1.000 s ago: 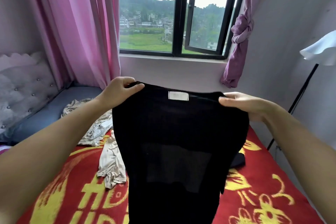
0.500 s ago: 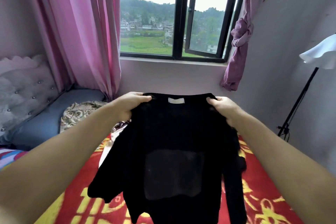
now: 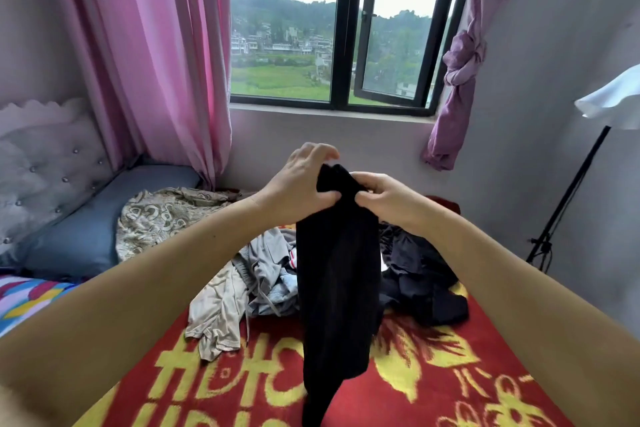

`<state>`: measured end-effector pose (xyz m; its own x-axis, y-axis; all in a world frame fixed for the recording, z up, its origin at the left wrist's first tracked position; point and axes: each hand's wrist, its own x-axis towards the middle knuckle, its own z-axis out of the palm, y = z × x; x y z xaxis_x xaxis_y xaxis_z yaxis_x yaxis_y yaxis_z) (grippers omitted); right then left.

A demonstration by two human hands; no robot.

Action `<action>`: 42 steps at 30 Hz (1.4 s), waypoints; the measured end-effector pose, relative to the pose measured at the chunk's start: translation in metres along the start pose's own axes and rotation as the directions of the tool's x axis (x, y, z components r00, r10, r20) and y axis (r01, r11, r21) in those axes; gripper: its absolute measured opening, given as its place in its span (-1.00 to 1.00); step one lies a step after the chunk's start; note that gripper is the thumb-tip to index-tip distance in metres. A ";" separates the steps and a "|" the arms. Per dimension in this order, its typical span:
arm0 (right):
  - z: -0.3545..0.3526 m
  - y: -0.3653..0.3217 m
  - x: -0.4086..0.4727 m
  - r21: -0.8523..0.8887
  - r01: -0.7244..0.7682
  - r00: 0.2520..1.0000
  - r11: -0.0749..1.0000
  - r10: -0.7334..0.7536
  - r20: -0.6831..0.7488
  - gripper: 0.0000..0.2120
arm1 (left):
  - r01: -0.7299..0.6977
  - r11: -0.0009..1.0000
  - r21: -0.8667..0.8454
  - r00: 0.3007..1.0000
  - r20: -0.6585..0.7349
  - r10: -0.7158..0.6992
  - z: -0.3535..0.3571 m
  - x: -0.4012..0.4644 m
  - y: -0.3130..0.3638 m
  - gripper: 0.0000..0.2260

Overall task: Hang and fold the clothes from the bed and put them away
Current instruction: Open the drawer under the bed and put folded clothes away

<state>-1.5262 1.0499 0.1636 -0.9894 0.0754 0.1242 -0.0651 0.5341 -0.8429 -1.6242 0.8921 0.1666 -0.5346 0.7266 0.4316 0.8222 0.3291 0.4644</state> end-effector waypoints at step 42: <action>0.072 0.110 -0.045 -0.511 -0.076 0.886 0.856 0.293 0.360 -0.59 | 0.337 0.878 -0.339 0.736 0.677 -0.021 -0.078 0.034 -0.013 -0.83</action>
<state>-1.4982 1.0445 0.0280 -0.9421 -0.0801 -0.3256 0.0855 0.8817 -0.4640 -1.6686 0.8653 0.2355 -0.2779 0.9361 -0.2158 0.4759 0.3293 0.8155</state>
